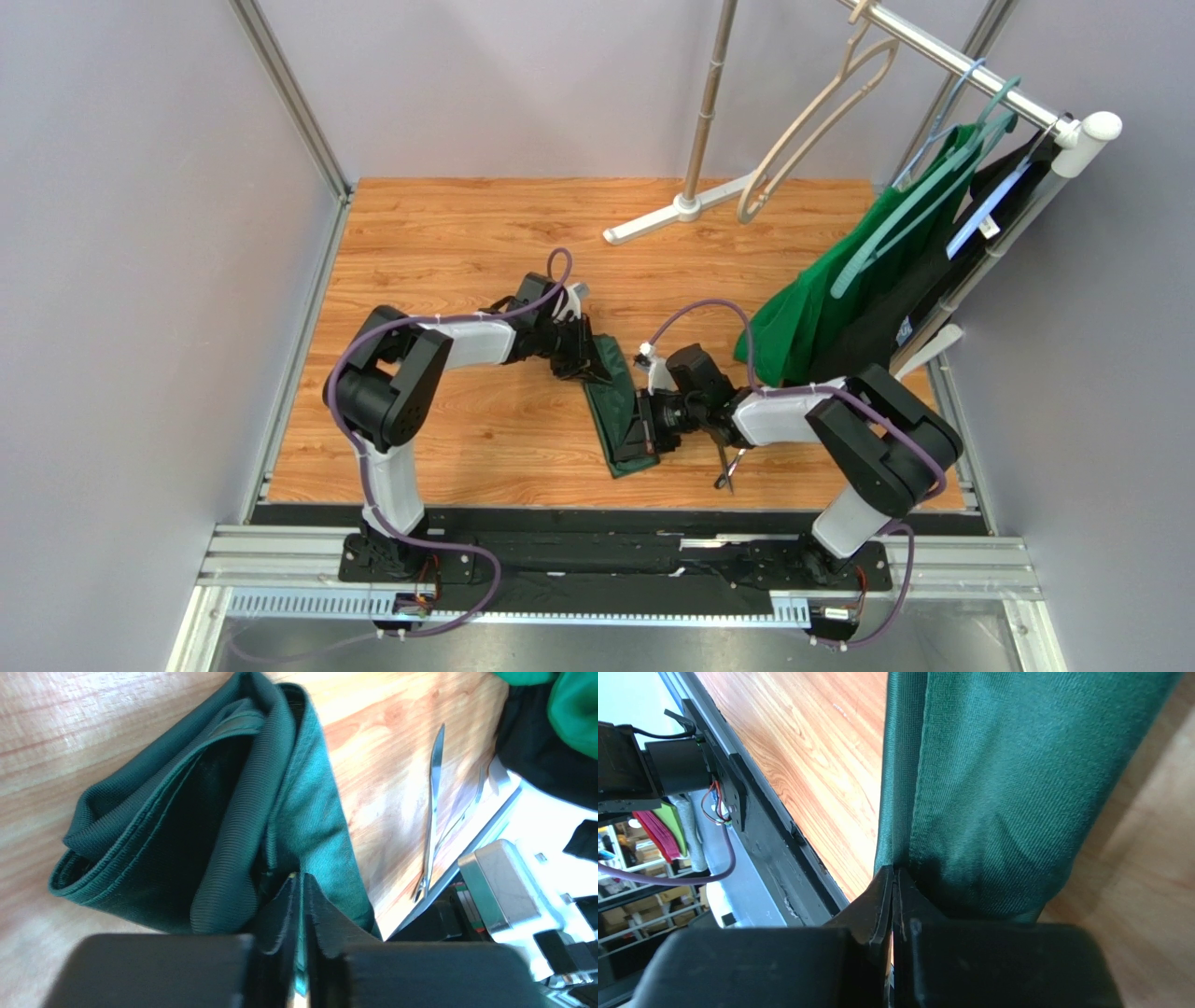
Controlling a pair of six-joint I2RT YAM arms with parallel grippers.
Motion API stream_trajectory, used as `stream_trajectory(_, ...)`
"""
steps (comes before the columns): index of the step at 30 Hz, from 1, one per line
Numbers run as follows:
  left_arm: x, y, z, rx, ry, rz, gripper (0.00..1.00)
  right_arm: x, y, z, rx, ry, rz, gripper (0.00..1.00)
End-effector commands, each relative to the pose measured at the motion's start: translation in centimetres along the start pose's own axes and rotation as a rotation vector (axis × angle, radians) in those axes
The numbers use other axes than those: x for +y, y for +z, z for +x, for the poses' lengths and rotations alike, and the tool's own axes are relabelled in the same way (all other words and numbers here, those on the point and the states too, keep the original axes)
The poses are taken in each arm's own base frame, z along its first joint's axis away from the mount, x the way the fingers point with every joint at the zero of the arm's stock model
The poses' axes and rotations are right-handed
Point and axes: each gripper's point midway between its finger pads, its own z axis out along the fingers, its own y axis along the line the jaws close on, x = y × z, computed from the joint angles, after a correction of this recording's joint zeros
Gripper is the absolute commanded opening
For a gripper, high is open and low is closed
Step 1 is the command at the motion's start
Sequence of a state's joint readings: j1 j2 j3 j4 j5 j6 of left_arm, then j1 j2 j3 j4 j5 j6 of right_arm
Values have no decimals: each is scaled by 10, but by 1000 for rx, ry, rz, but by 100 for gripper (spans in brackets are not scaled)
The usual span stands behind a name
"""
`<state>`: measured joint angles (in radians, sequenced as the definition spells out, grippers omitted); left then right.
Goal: Fold the napkin into a case and place the utensils inside
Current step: Fold the 2/3-rectangle-folded napkin at the center of the board.
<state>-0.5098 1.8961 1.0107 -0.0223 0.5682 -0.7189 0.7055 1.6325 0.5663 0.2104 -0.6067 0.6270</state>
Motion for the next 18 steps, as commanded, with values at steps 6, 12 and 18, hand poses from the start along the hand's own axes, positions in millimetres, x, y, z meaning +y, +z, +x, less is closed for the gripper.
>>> stream_trajectory(6, -54, -82, -42, -153, 194, -74, 52, 26, -30, -32, -68, -127, 74, 1)
stream_trajectory(12, -36, -92, -59, -139, 186, -136, 77, 34, -33, -95, -159, -255, 196, 16)
stream_trajectory(18, -31, -72, -74, -95, 176, -151, 75, 10, -27, -148, -224, -230, 313, 34)
